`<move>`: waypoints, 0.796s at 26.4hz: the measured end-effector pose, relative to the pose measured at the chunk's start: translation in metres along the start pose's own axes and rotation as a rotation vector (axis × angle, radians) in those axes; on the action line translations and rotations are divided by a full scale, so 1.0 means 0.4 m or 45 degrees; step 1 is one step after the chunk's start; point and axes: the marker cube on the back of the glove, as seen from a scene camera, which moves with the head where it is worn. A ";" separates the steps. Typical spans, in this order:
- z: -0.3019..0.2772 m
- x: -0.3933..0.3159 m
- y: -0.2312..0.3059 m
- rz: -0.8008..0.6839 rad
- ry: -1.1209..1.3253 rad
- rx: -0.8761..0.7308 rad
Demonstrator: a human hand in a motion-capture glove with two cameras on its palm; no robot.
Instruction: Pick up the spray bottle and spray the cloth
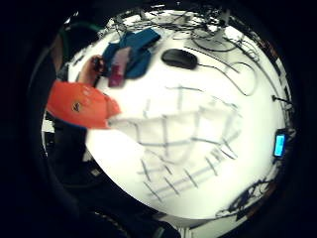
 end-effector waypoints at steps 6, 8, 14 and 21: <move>-0.048 0.095 0.110 0.201 0.485 -0.047; -0.055 0.117 0.130 0.260 0.555 -0.043; -0.071 0.138 0.337 0.284 0.611 -0.123; -0.066 0.150 0.391 0.273 0.624 -0.101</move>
